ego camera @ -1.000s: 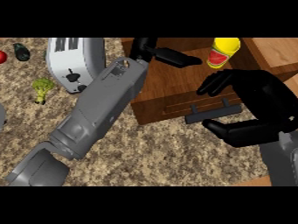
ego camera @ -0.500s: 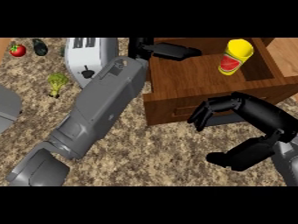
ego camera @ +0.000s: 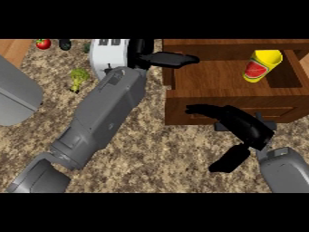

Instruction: Pick up the cup, place it into the drawer and close the drawer

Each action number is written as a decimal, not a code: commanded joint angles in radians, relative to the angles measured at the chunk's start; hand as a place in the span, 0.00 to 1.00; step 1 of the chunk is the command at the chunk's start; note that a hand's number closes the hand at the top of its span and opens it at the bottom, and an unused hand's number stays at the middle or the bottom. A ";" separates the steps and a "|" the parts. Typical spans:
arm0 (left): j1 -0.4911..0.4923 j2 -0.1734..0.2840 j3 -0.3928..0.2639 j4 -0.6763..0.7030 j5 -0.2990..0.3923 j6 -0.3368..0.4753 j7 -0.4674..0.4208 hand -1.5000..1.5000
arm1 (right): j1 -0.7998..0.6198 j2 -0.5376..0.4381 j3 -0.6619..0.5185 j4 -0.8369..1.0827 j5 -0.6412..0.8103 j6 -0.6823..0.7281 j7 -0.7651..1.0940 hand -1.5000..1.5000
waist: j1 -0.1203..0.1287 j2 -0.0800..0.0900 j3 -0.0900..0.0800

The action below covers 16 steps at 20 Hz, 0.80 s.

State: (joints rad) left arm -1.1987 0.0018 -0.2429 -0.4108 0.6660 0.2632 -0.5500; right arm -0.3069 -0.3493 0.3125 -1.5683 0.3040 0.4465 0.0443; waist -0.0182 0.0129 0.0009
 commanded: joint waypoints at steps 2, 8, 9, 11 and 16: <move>0.076 0.030 0.009 -0.062 0.005 -0.052 0.004 0.00 | -0.039 -0.002 0.055 0.275 0.152 -0.055 -0.147 0.00 | 0.053 -0.007 0.000; 0.172 0.096 0.023 -0.136 0.017 -0.124 -0.013 0.00 | -0.212 0.080 0.031 0.672 0.243 -0.181 -0.245 1.00 | 0.095 -0.001 0.001; 0.182 0.098 0.013 -0.164 0.010 -0.101 0.010 0.00 | -0.249 0.057 0.001 0.730 0.231 -0.173 -0.296 1.00 | 0.098 -0.005 0.002; 0.203 0.087 0.011 -0.179 0.011 -0.111 -0.004 0.00 | -0.319 0.063 -0.037 0.822 0.228 -0.205 -0.351 1.00 | 0.114 0.003 0.002; 0.239 0.129 0.000 -0.248 0.009 -0.122 0.039 0.00 | -0.442 0.052 -0.149 0.966 0.191 -0.284 -0.427 1.00 | 0.148 0.010 0.004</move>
State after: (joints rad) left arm -0.9947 0.1228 -0.2323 -0.6171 0.6814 0.1422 -0.5156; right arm -0.6521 -0.2907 0.2345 -0.7385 0.5059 0.2147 -0.3335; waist 0.1072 0.0132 0.0026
